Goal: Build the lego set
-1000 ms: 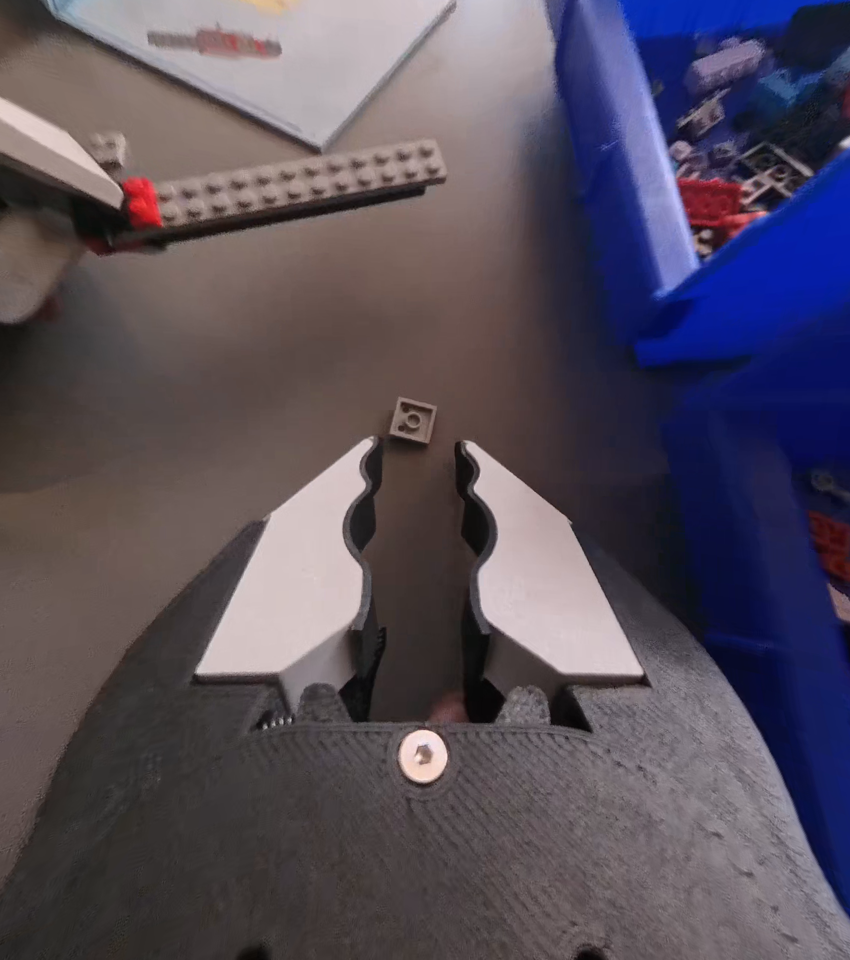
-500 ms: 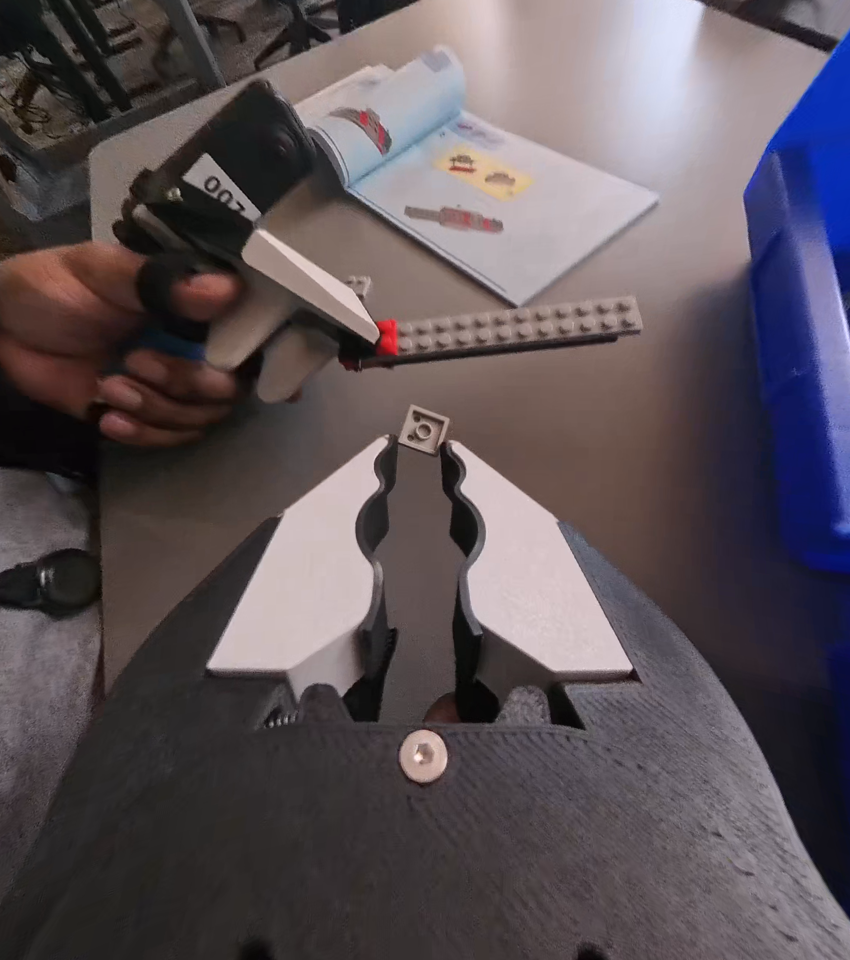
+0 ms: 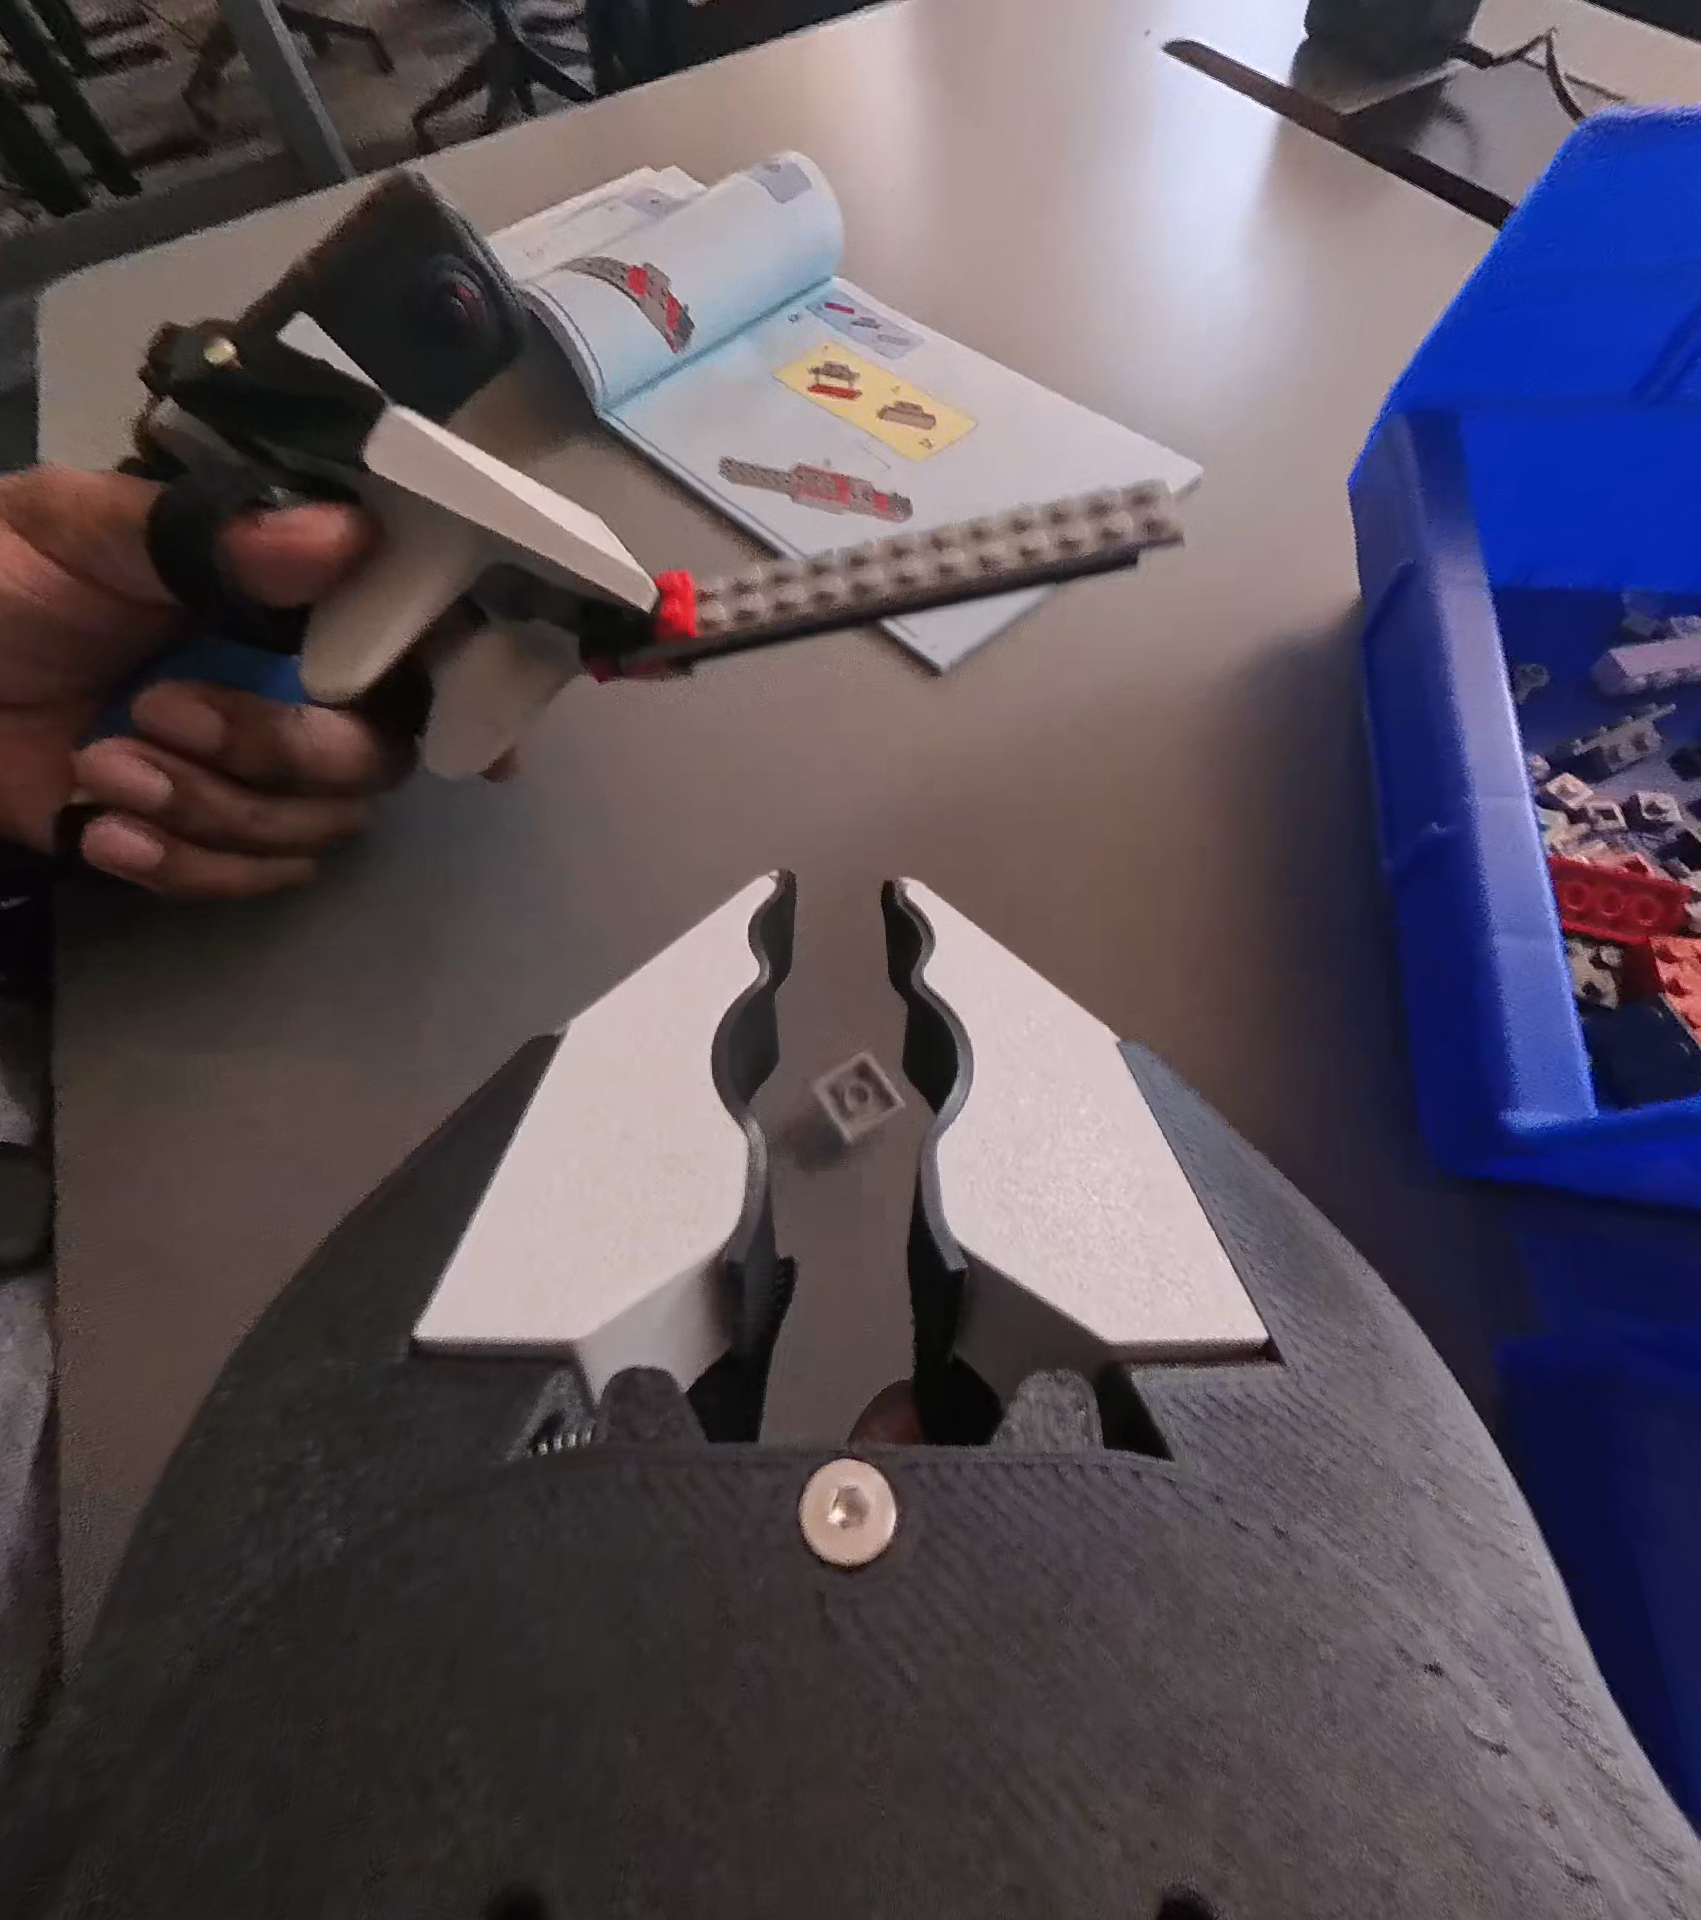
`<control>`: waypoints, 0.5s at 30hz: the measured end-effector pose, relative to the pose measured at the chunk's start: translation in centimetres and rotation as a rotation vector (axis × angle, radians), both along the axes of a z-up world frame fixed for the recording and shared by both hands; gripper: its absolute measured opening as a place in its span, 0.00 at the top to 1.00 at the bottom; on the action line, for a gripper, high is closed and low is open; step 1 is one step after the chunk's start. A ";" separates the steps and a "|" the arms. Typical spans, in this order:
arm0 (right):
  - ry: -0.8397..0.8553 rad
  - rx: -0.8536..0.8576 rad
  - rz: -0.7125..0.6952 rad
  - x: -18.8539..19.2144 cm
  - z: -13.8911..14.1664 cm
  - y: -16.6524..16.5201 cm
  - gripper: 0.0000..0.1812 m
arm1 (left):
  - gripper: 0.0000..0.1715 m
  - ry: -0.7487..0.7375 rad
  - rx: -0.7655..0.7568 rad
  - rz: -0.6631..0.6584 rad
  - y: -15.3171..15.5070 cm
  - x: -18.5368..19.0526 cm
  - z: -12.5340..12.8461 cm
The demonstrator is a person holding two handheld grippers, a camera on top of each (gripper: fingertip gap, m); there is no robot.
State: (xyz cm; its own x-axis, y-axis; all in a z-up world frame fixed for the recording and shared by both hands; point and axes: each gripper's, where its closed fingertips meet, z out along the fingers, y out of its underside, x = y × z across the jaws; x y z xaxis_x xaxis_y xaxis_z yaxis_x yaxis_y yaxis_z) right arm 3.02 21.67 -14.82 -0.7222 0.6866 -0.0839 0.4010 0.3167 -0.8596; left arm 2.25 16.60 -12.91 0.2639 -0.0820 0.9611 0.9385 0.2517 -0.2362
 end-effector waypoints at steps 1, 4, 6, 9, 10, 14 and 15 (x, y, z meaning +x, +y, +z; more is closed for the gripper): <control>-0.011 0.011 -0.015 0.0 -0.3 0.5 0.89 | 0.93 0.000 0.006 -0.004 0.0 0.0 0.1; -0.046 0.043 -0.056 0.2 -1.2 2.1 0.89 | 0.93 0.002 0.020 -0.009 -0.1 0.1 0.2; -0.069 0.068 -0.083 0.5 -1.9 3.3 0.88 | 0.93 0.005 0.025 -0.012 -0.2 0.2 0.3; -0.107 0.097 -0.089 1.2 -3.1 4.2 0.87 | 0.93 0.003 0.030 -0.018 -0.1 0.2 0.3; -0.119 0.106 -0.080 1.4 -3.5 4.2 0.87 | 0.93 0.002 0.029 -0.021 -0.1 0.3 0.3; -0.134 0.181 -0.020 1.9 -5.0 3.0 0.84 | 0.93 0.009 0.016 -0.027 0.1 0.4 0.2; -0.129 0.204 -0.011 1.8 -5.3 2.8 0.83 | 0.93 0.010 0.014 -0.027 0.1 0.4 0.2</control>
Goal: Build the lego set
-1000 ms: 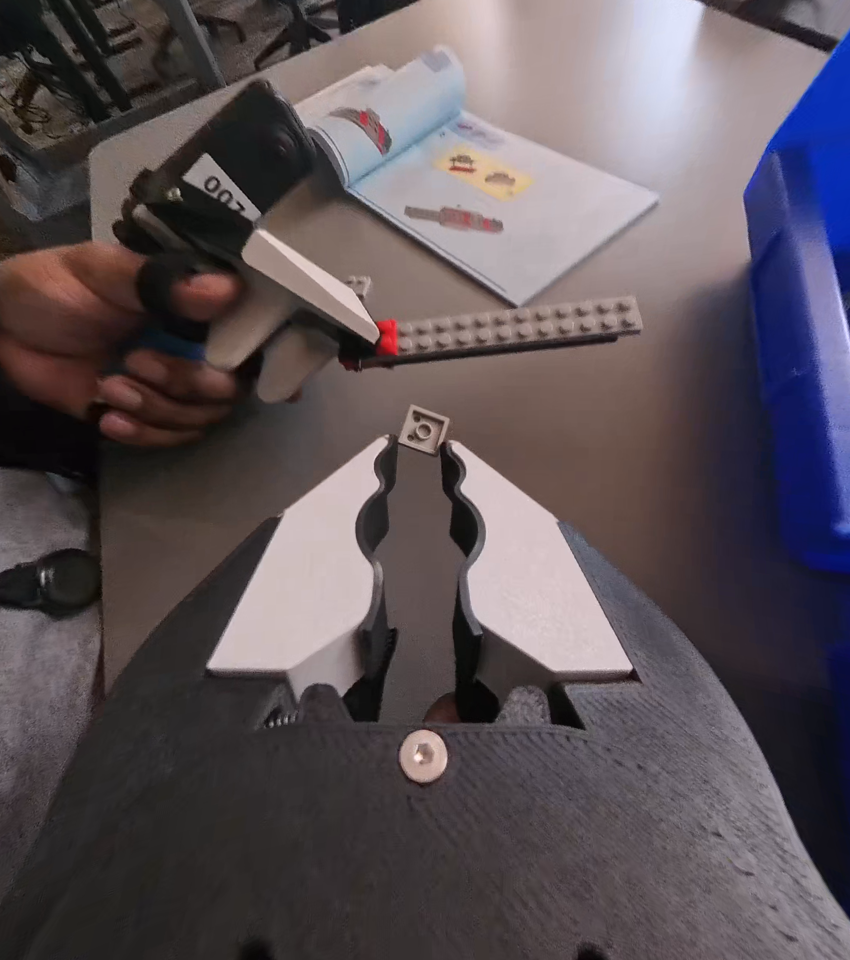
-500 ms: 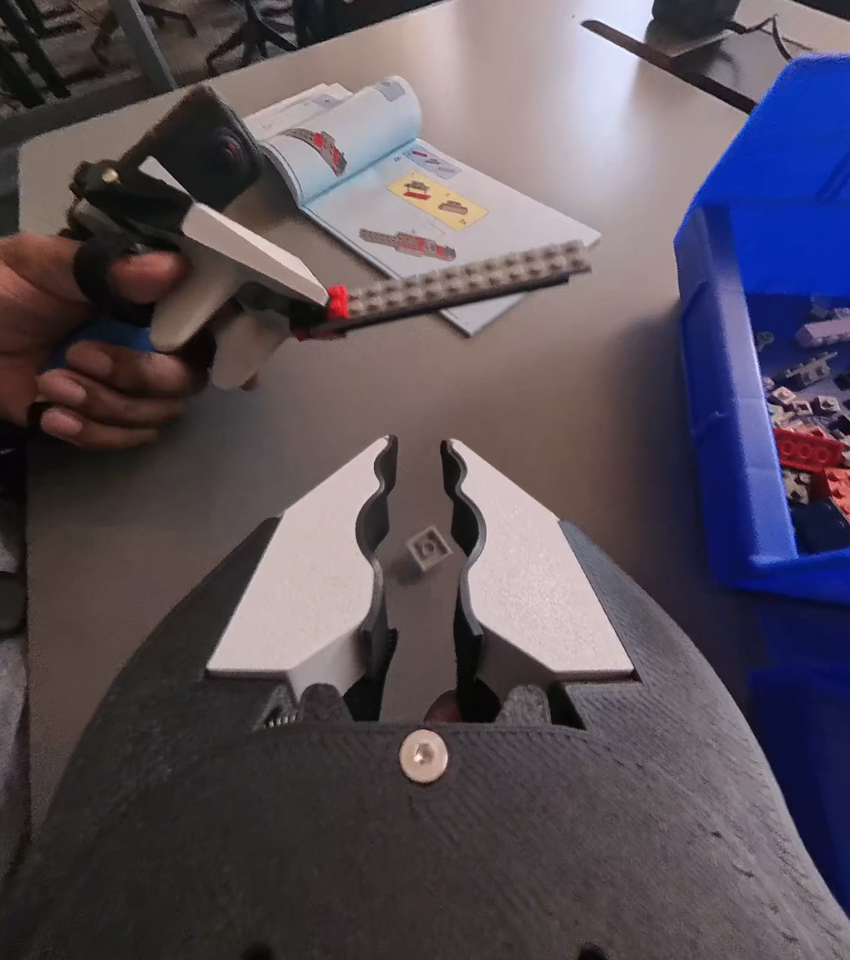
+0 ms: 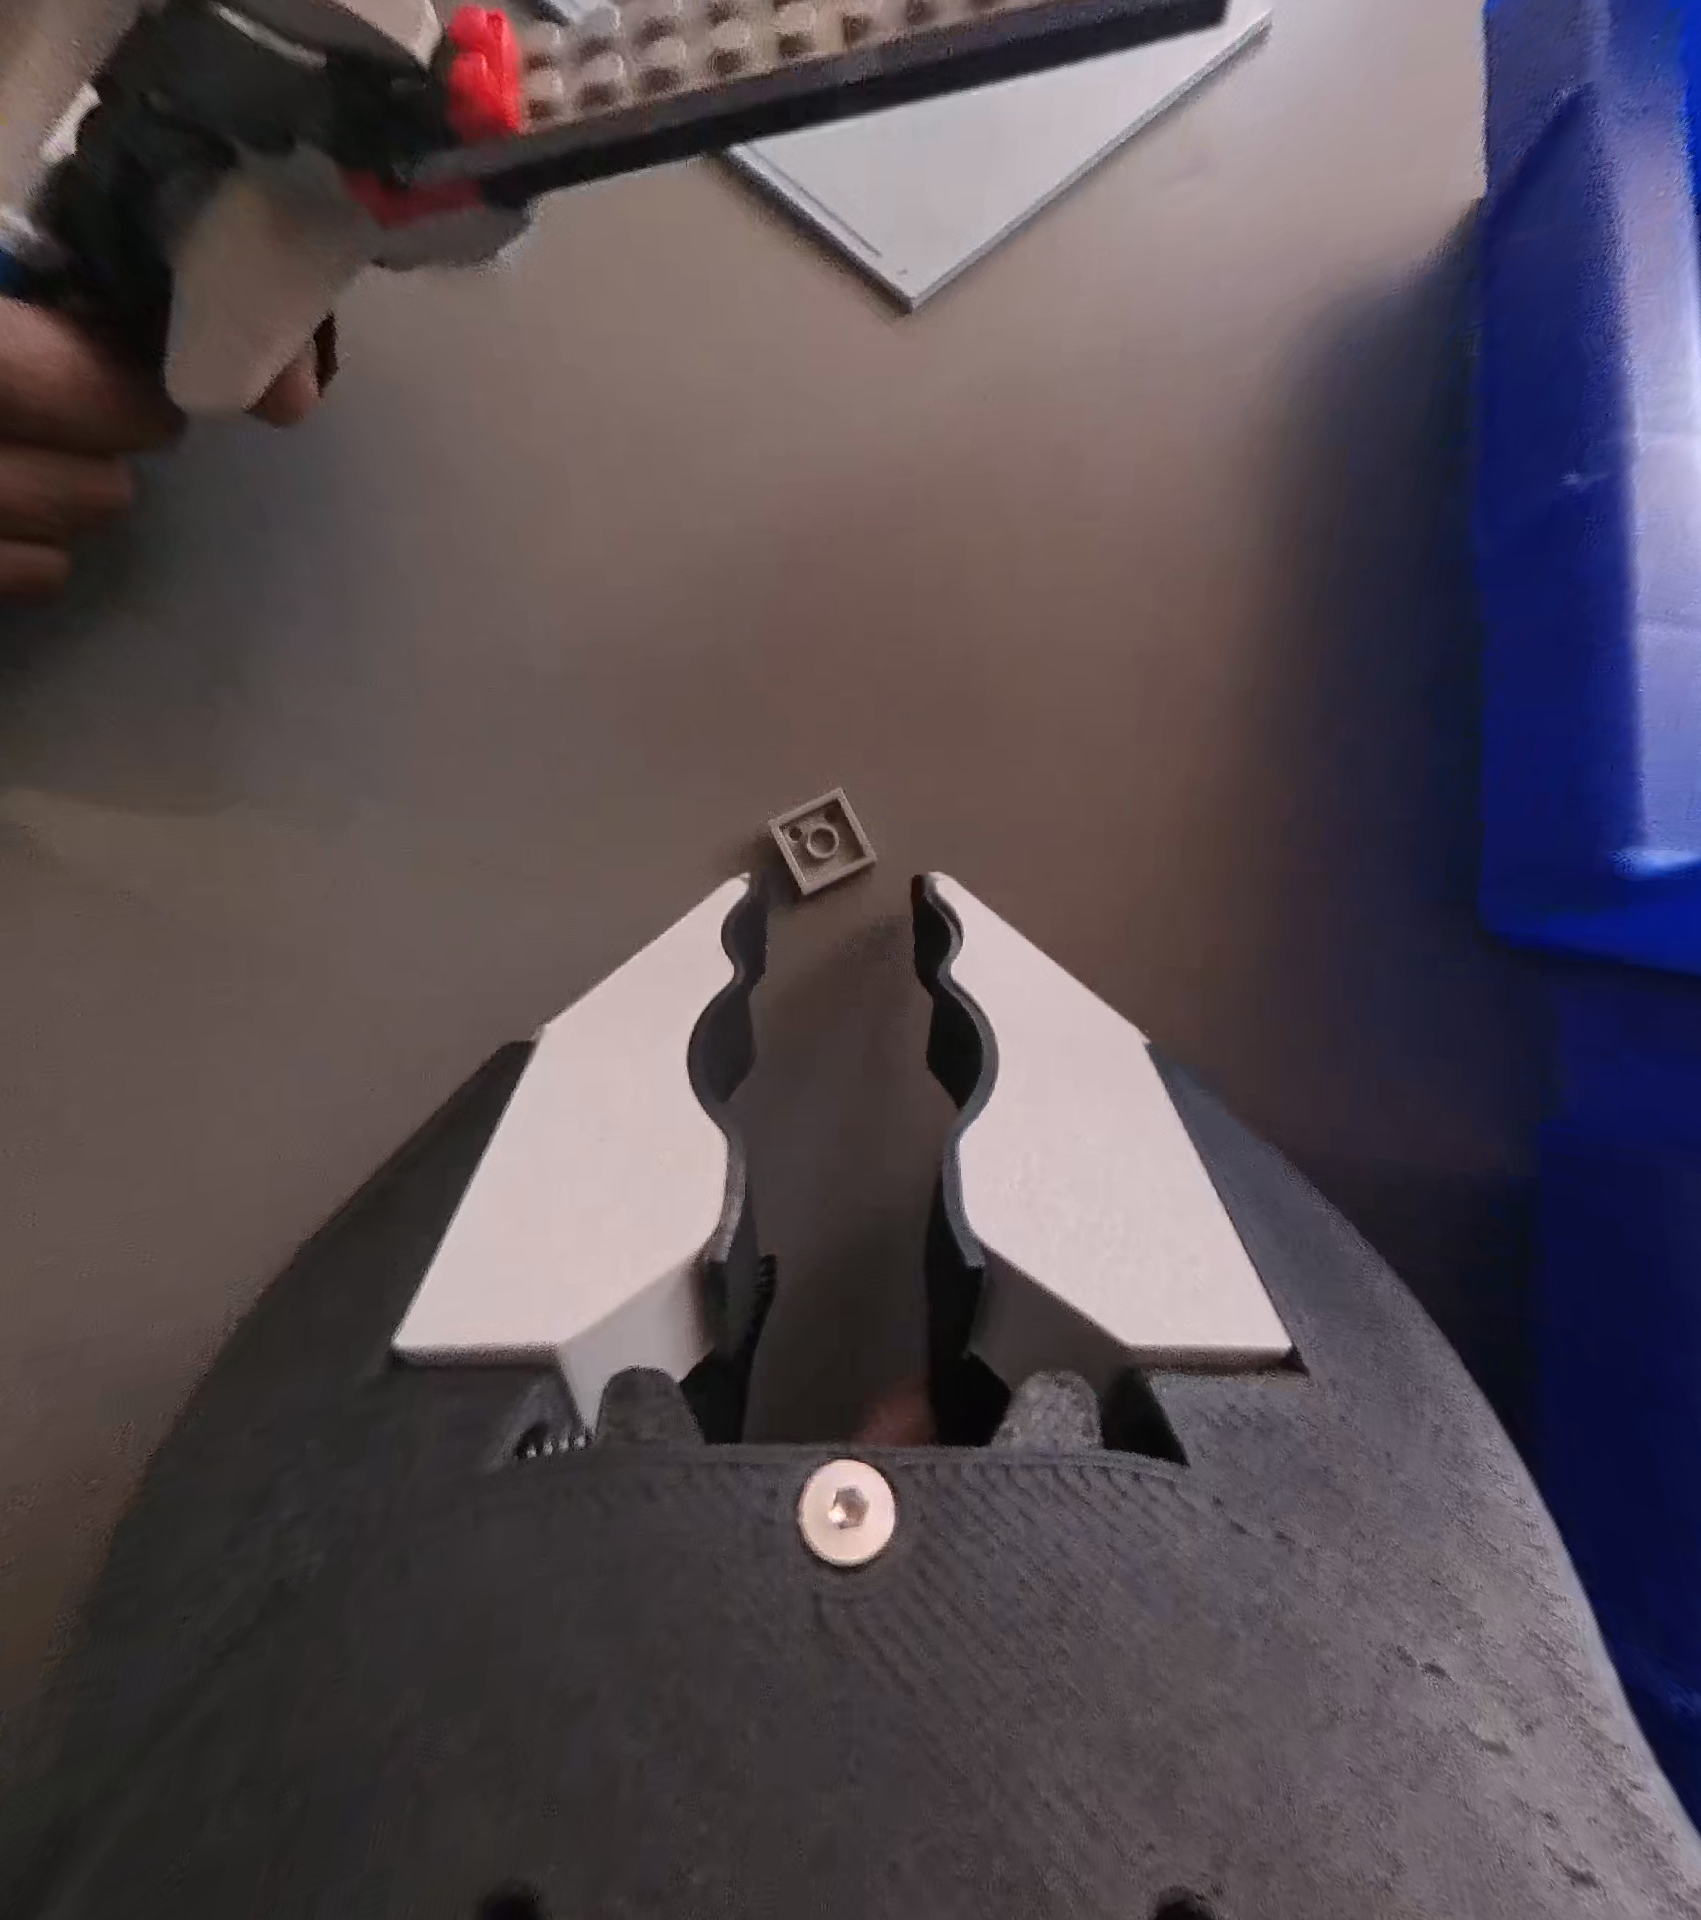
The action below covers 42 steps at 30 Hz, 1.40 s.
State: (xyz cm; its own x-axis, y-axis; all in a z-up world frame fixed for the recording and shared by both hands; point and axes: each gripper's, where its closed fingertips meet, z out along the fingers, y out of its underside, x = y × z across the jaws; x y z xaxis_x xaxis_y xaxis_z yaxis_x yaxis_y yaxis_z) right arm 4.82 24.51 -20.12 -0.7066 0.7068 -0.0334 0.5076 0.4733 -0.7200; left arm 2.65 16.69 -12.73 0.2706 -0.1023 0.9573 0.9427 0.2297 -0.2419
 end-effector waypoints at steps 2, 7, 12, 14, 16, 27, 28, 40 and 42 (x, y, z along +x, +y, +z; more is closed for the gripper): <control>0.006 0.033 0.016 -0.4 -0.4 -0.3 0.82 | 0.93 0.002 -0.005 0.000 0.1 0.0 0.0; 0.033 -0.007 0.058 -1.3 0.2 -1.5 0.89 | 0.93 0.005 -0.013 0.000 0.2 0.0 -0.1; 0.166 -0.215 0.068 -1.5 4.5 -2.7 0.85 | 0.93 0.003 -0.015 0.001 0.2 0.0 -0.2; 0.171 -0.254 0.055 -1.6 5.0 -2.5 0.82 | 0.93 0.001 -0.014 -0.004 0.3 0.0 -0.2; 0.165 -0.255 0.035 -1.7 4.8 -2.0 0.81 | 0.93 0.001 -0.015 -0.007 0.3 0.0 -0.2; 0.116 -0.133 0.020 -2.7 2.3 -2.3 0.82 | 0.93 -0.011 -0.022 0.012 0.2 -0.3 -0.3; 0.116 -0.125 0.027 -3.0 2.2 -2.6 0.83 | 0.93 -0.012 -0.024 0.013 0.2 -0.4 -0.4; 0.056 0.052 0.121 -4.6 -0.5 -4.6 0.88 | 0.93 -0.031 -0.025 0.015 0.1 -0.5 -0.5; 0.059 0.050 0.119 -4.7 -0.4 -4.6 0.88 | 0.93 -0.033 -0.025 0.016 0.1 -0.6 -0.5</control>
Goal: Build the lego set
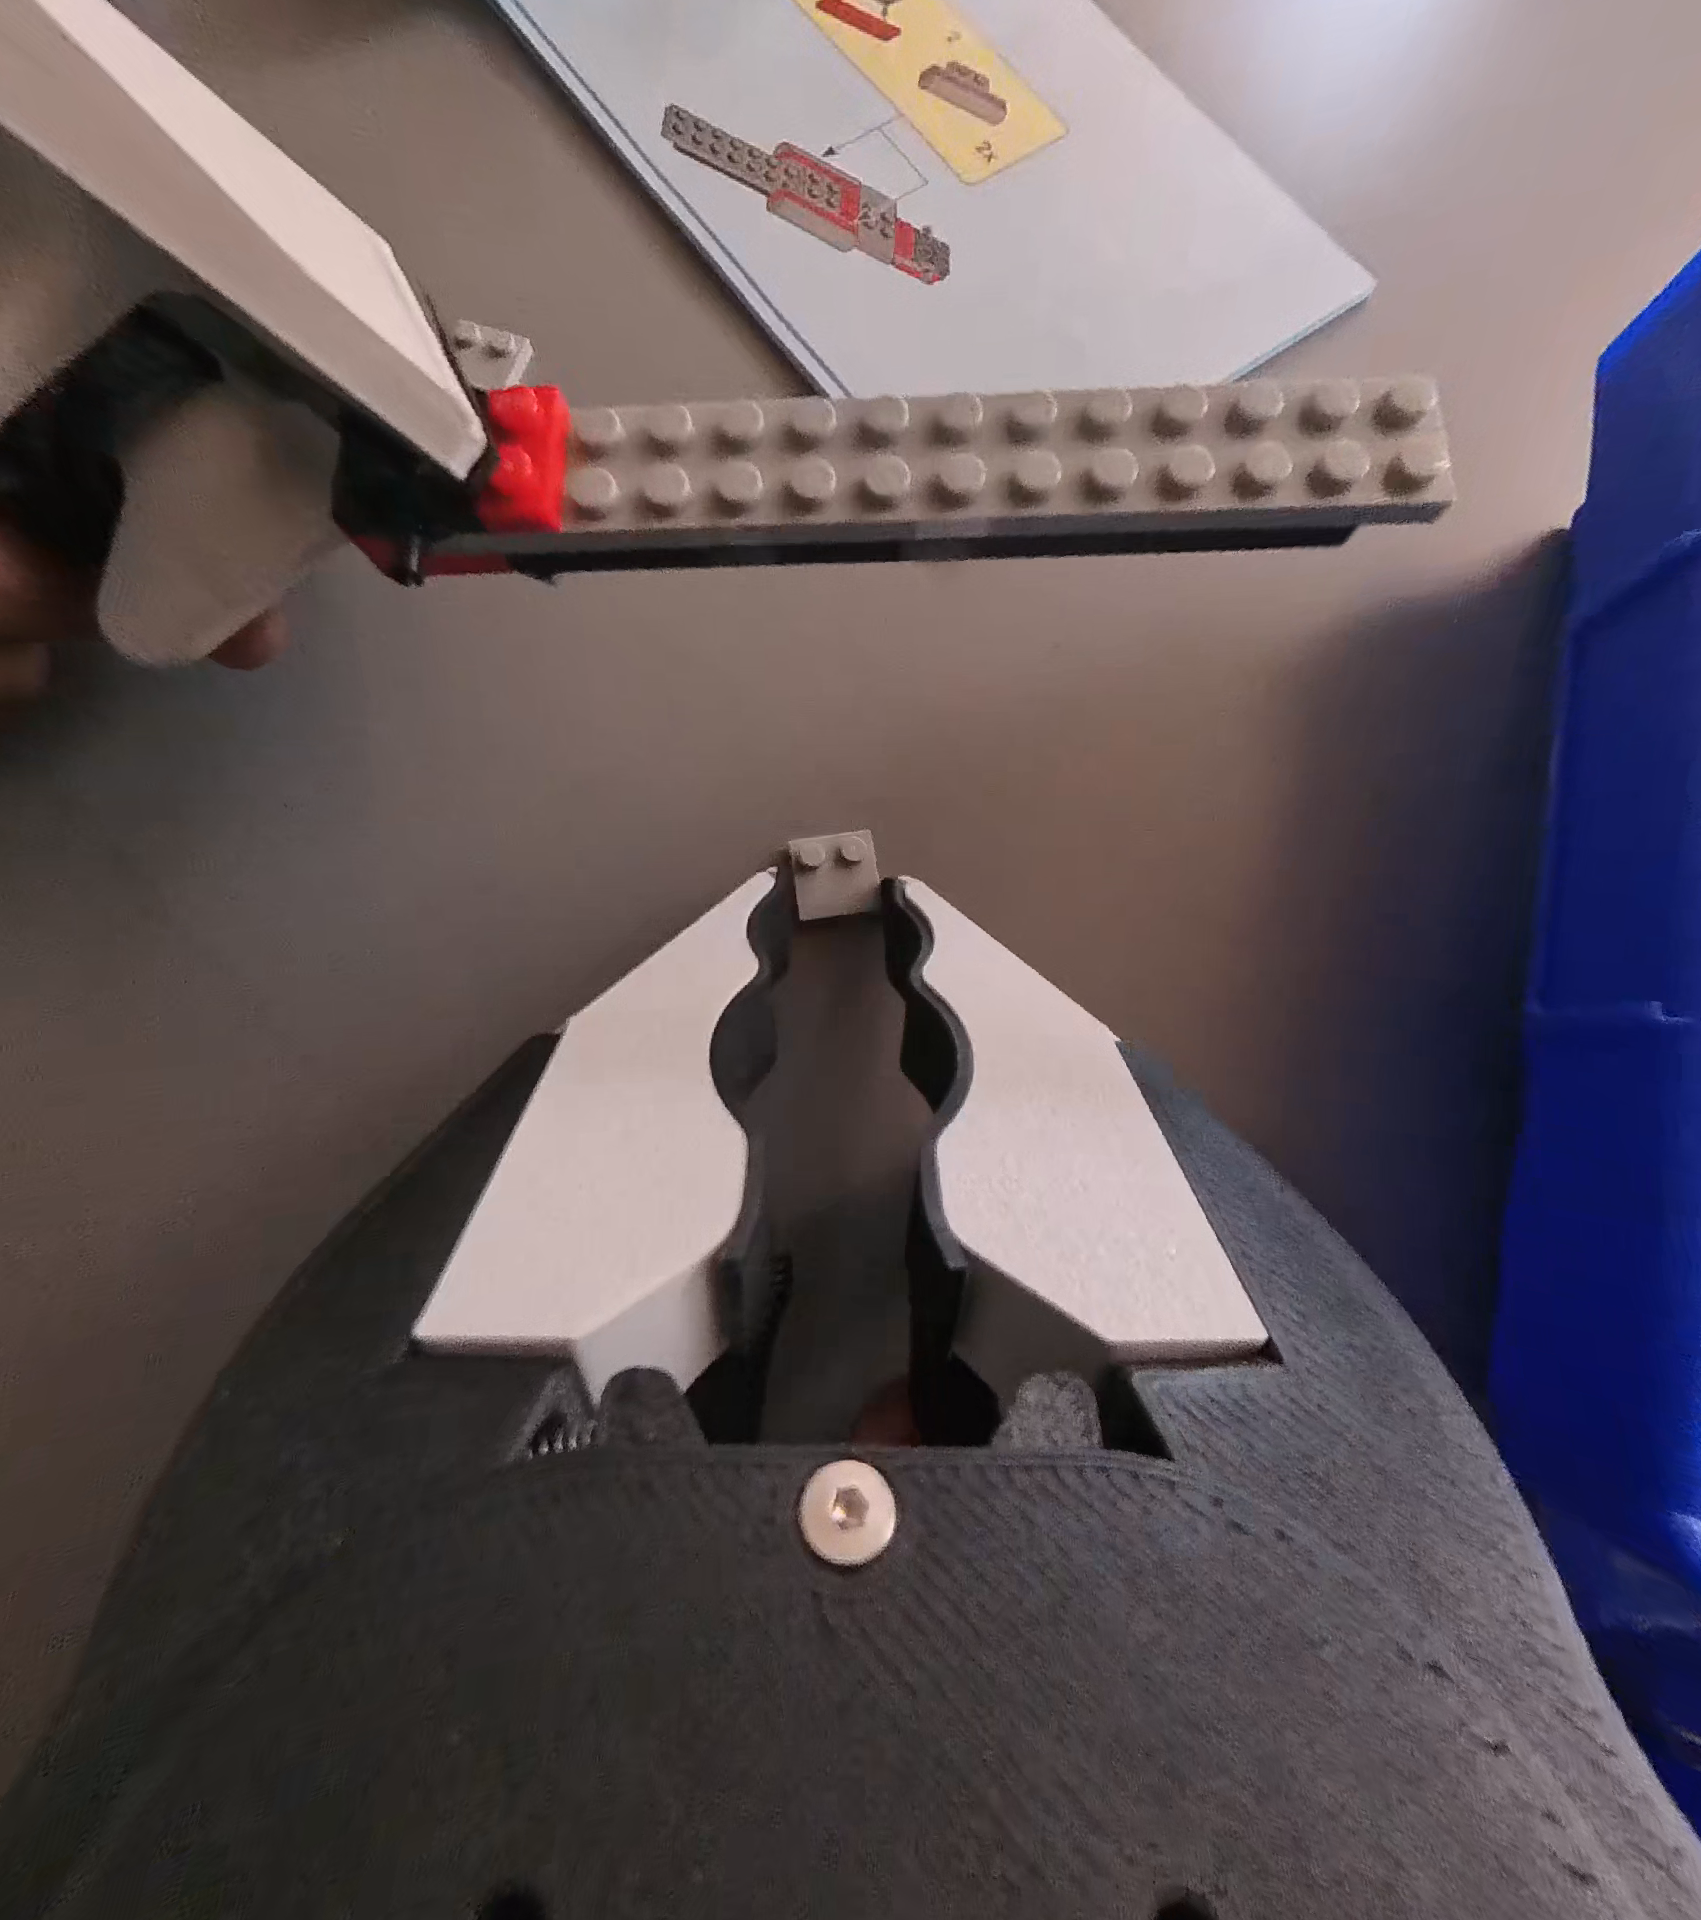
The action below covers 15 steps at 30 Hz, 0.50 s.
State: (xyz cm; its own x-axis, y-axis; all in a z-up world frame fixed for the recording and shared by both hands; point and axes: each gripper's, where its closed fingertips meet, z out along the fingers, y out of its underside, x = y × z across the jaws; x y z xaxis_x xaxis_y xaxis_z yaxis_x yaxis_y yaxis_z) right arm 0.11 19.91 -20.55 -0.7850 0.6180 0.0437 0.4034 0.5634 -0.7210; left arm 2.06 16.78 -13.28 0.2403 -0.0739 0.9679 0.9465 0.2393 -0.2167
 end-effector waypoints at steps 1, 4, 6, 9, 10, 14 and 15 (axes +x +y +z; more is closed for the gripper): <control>0.004 -0.005 -0.006 -0.1 0.1 0.1 0.89 | 0.93 -0.002 0.000 0.001 0.0 0.0 0.0; 0.043 -0.101 -0.016 -0.1 1.6 -0.2 0.89 | 0.93 -0.002 -0.004 0.006 0.0 -0.1 -0.1; 0.077 -0.215 -0.004 0.3 3.5 -0.9 0.89 | 0.93 0.002 -0.014 0.010 0.0 -0.1 -0.1; 0.118 -0.340 -0.002 0.9 6.0 -1.5 0.89 | 0.93 0.008 -0.039 0.022 -0.1 0.0 -0.4; 0.126 -0.370 -0.003 1.1 6.6 -1.7 0.89 | 0.93 0.009 -0.048 0.027 -0.2 0.1 -0.5; 0.133 -0.433 0.005 1.7 7.6 -2.6 0.89 | 0.93 0.017 -0.087 0.037 -0.3 0.6 -0.9; 0.124 -0.425 0.007 1.9 7.4 -2.8 0.89 | 0.93 0.023 -0.095 0.042 -0.3 0.8 -0.9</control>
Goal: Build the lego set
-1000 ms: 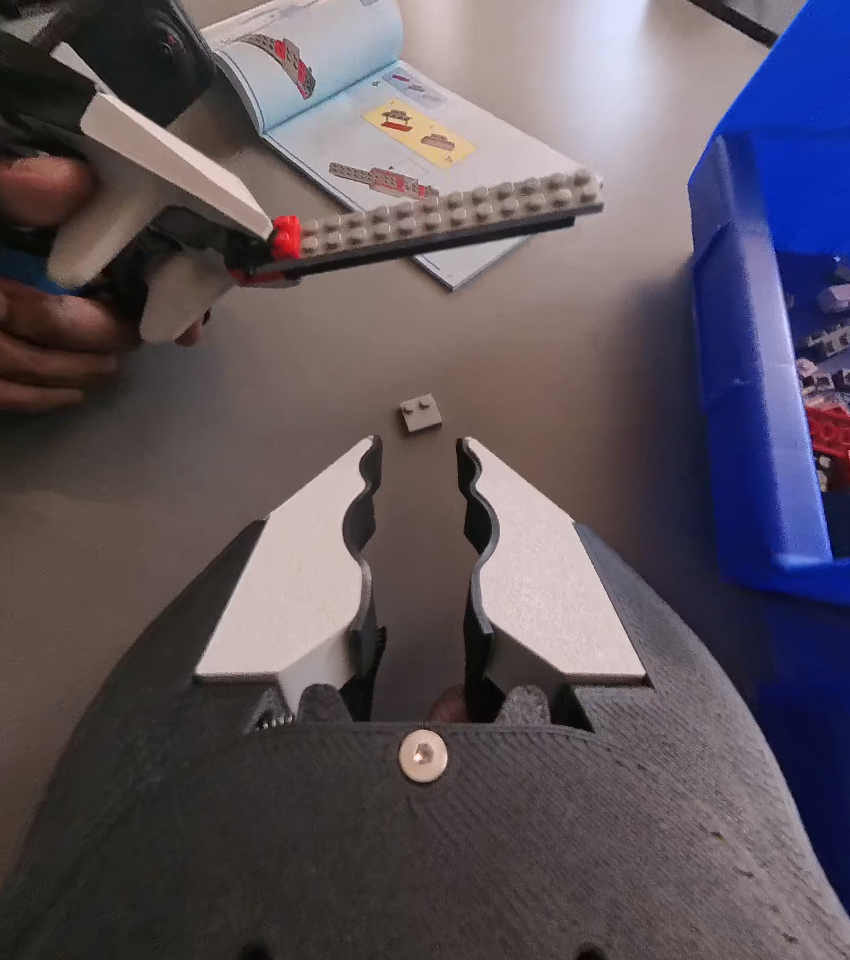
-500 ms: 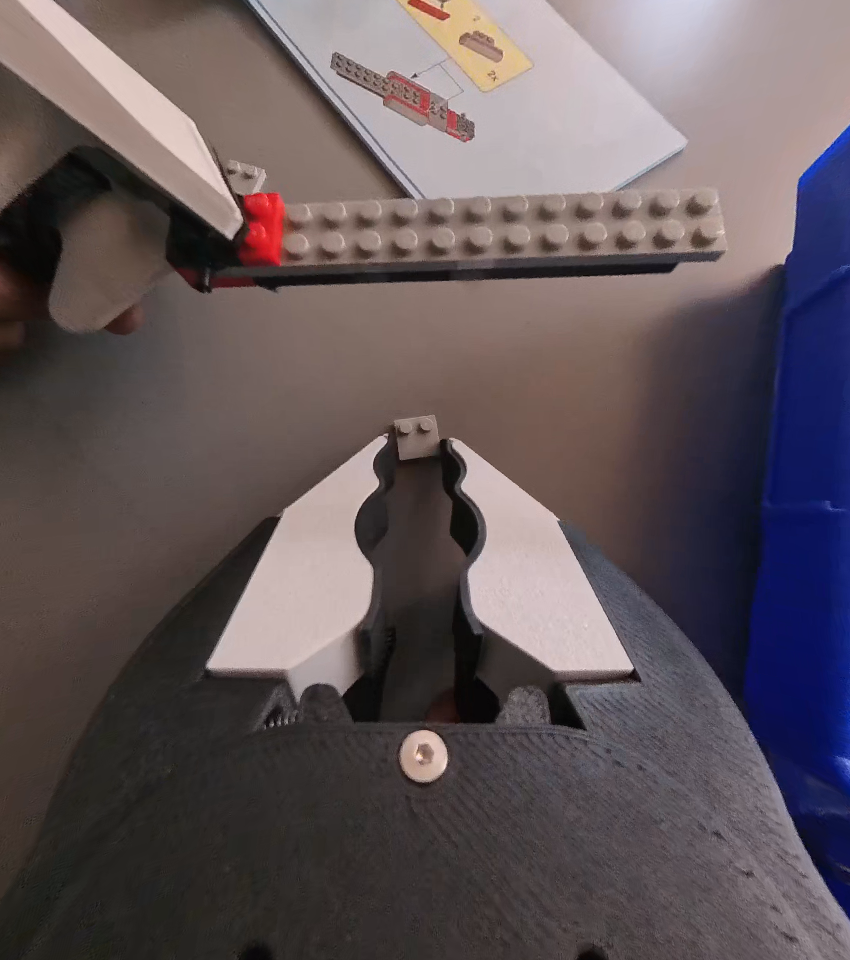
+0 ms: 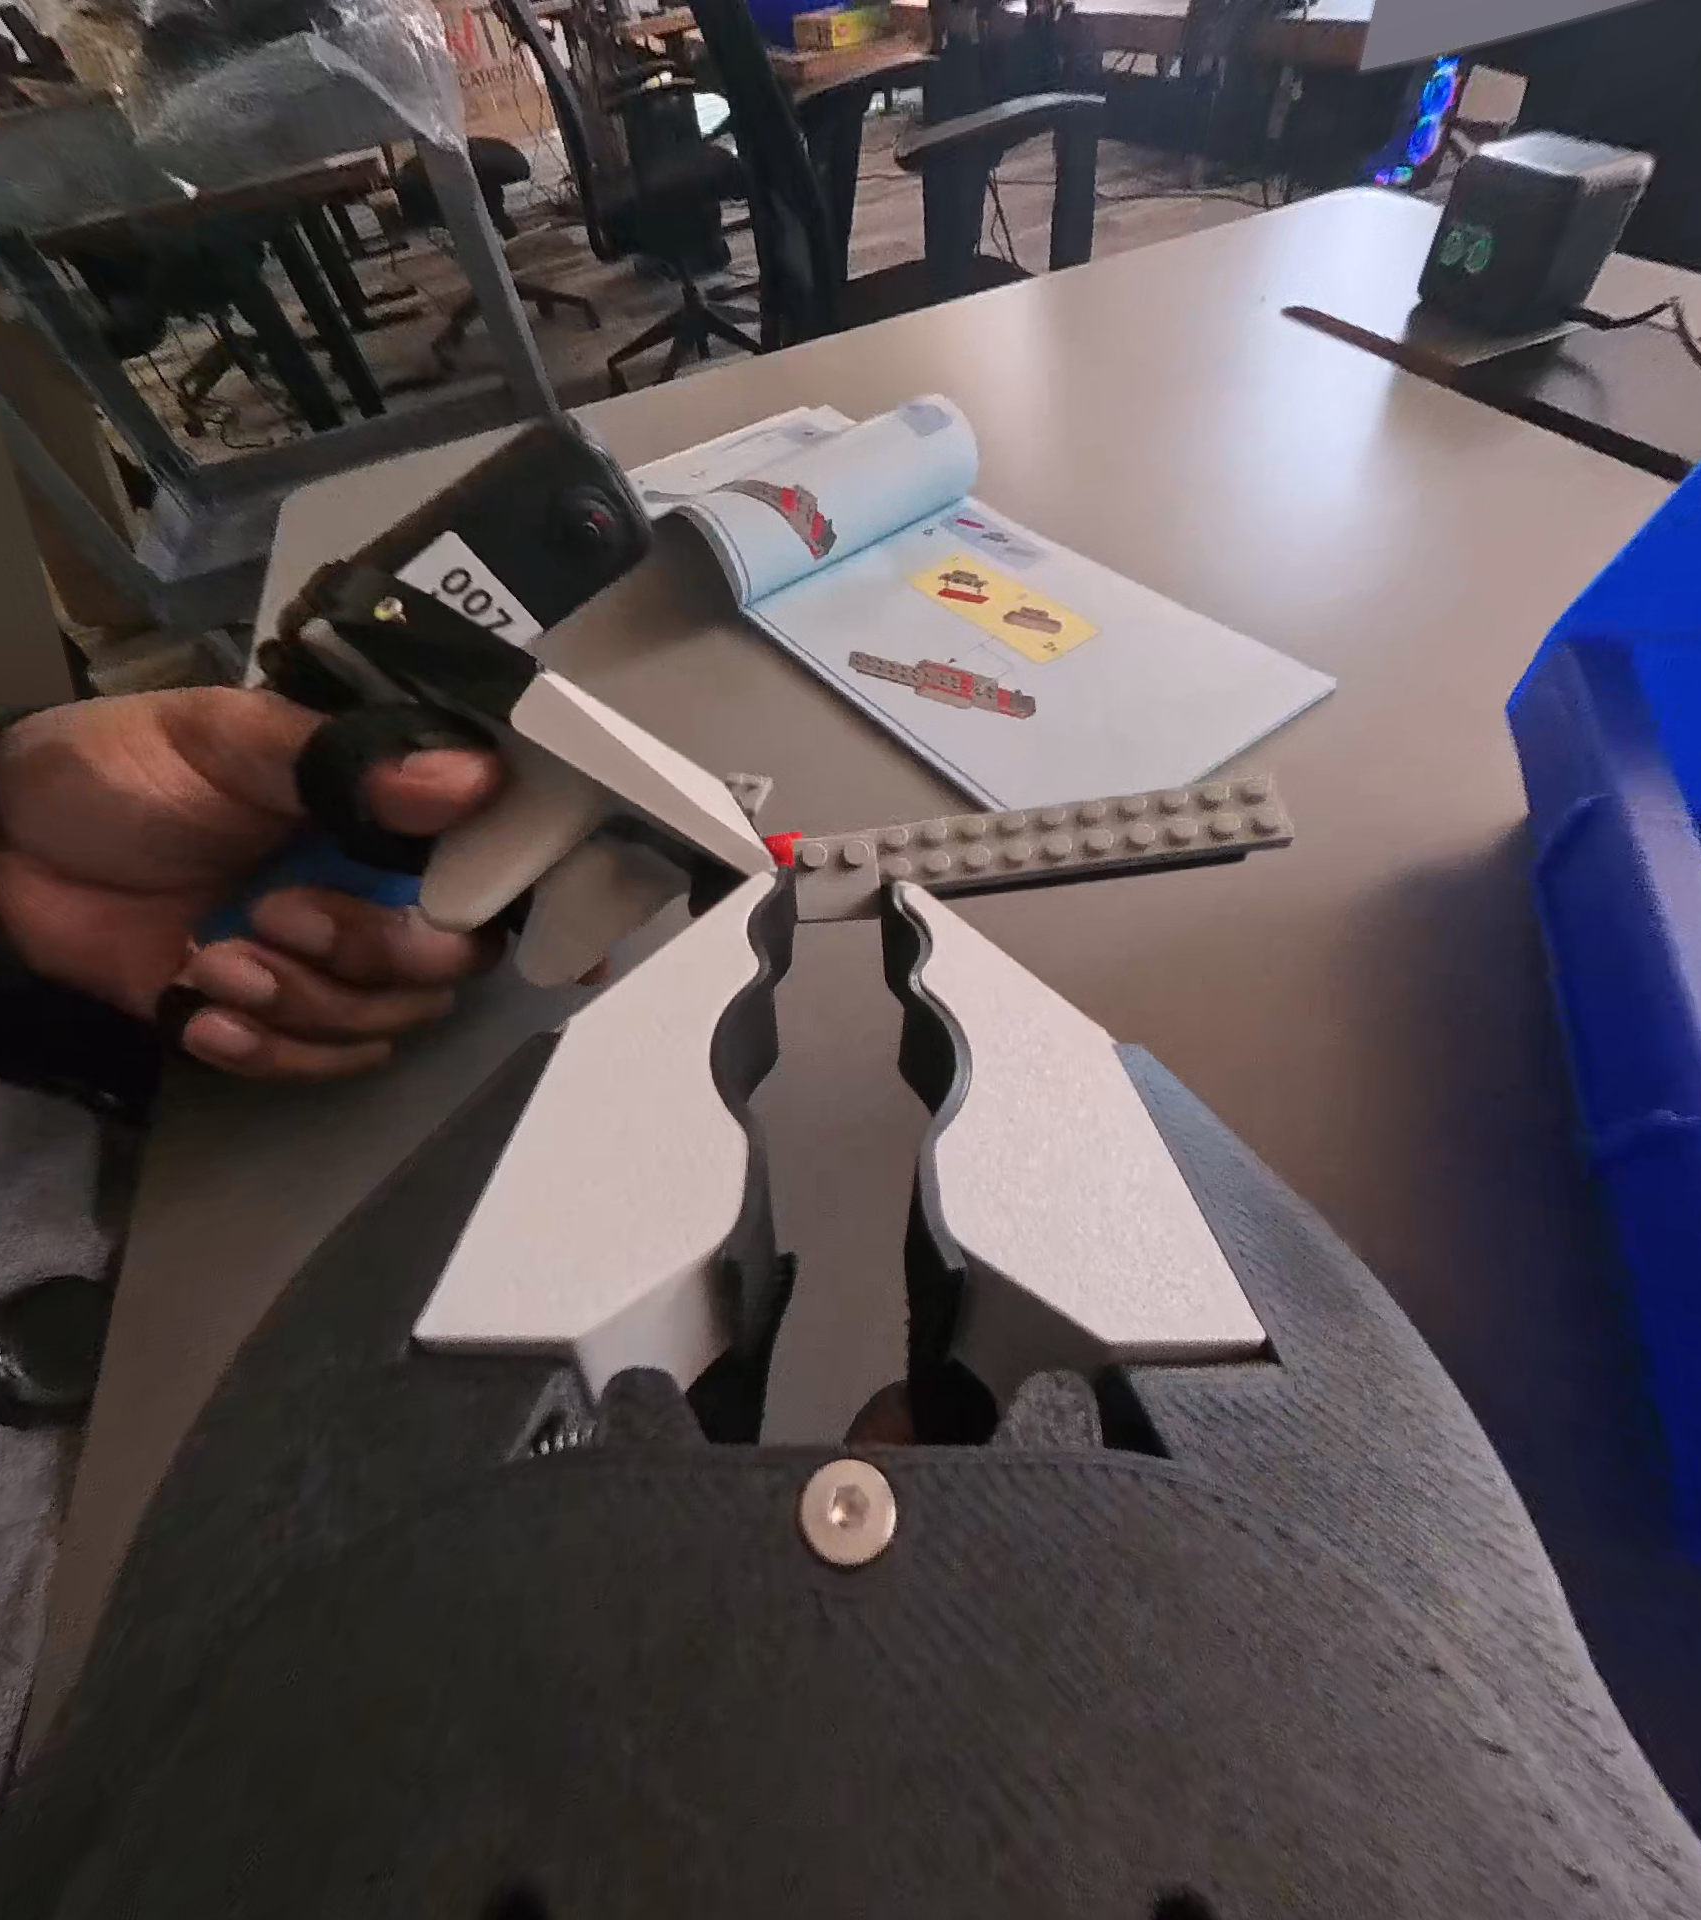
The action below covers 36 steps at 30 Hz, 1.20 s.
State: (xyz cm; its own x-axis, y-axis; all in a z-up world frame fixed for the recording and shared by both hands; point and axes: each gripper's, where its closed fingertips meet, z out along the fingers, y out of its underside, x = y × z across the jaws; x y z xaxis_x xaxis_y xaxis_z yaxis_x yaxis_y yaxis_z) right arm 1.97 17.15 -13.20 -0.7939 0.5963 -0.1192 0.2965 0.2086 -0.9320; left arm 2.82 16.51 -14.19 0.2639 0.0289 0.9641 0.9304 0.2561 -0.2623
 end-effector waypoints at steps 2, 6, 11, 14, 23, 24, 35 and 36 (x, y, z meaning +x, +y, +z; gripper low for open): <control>-0.013 0.026 0.002 0.1 -0.6 -0.2 0.89 | 0.93 0.017 -0.018 0.011 0.0 0.2 -0.1; -0.021 0.026 0.012 0.4 -0.8 -0.3 0.89 | 0.93 0.058 -0.053 0.021 0.1 0.5 -0.1; -0.016 0.034 0.018 0.6 -0.8 0.0 0.89 | 0.93 0.113 -0.081 0.022 0.3 0.8 0.1; -0.010 0.031 0.022 0.8 -0.7 0.1 0.90 | 0.93 0.150 -0.099 0.004 0.5 1.1 0.2; 0.012 0.034 0.034 1.0 -0.2 0.3 0.90 | 0.92 0.257 -0.142 -0.048 0.9 1.7 0.7; 0.011 0.028 0.036 1.1 -0.1 0.3 0.90 | 0.92 0.254 -0.128 -0.053 0.9 1.7 0.8; -0.075 -0.018 0.064 1.6 -0.7 0.4 0.90 | 0.85 0.217 -0.018 -0.146 0.6 2.9 1.8; -0.093 -0.011 0.068 1.7 -1.1 0.4 0.90 | 0.85 0.193 -0.015 -0.151 0.6 2.9 1.5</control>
State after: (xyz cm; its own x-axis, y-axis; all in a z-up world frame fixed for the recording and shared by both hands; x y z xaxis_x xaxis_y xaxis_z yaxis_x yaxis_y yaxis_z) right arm 3.71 17.52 -14.26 -0.8179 0.5395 -0.2001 0.3671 0.2214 -0.9034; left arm 5.70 17.09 -12.65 0.4457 -0.0104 0.8951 0.8900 0.1128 -0.4418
